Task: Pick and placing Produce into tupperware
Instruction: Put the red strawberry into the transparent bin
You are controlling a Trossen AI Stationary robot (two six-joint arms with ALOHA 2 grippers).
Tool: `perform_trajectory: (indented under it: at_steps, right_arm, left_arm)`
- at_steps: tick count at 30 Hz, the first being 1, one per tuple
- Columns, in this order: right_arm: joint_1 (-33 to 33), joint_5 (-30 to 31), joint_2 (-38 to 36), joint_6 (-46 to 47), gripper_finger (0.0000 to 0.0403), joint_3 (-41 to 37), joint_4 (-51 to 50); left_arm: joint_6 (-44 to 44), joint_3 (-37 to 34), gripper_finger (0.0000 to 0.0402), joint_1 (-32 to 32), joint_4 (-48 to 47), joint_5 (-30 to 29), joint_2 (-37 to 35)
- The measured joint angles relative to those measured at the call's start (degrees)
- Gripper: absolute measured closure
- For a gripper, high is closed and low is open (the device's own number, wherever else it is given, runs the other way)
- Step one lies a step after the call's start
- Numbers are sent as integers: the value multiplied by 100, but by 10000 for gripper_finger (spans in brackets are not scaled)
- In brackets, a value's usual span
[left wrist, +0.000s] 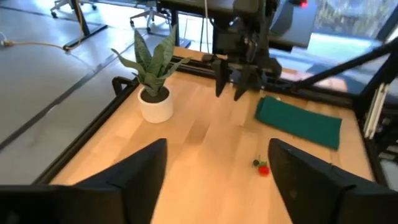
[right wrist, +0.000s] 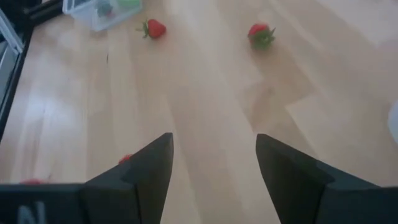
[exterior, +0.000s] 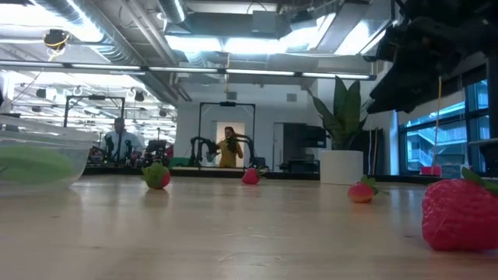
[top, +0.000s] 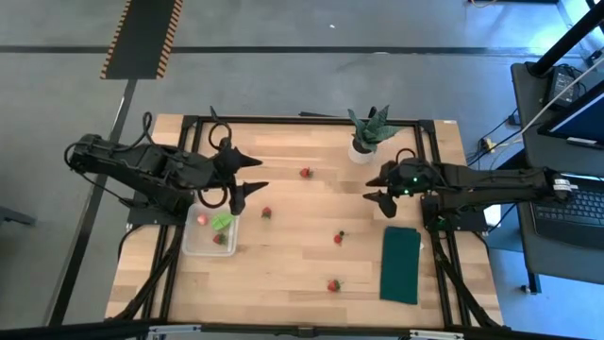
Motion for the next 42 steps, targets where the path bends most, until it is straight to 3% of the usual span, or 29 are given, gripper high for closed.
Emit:
perform_trajectory:
  at_steps: [4,8,13,18,23,33,42]
  right_arm:
    - [0,34,-35,-8,171,2,19]
    - [0,32,-35,-8,171,2,21]
    - [0,29,-35,-2,171,2,22]
    - [0,28,-35,-13,171,2,51]
    - [0,27,-35,-13,171,2,55]
    - [0,25,-33,-13,171,2,85]
    - [0,24,-33,-16,171,2,94]
  left_arm:
    - [174,0,83,-16,-12,162,167]
    - [138,0,64,-26,8,425,273]
    - [-226,0,68,66,81,520,543]
    - [-310,0,71,395,-490,702,941]
    - [-669,0,71,855,-1021,1310,1403]
    - [-456,-2,72,1331,-1414,2294,2199]
    - [-1702,-2,85,1478,-2070,2435,2751]
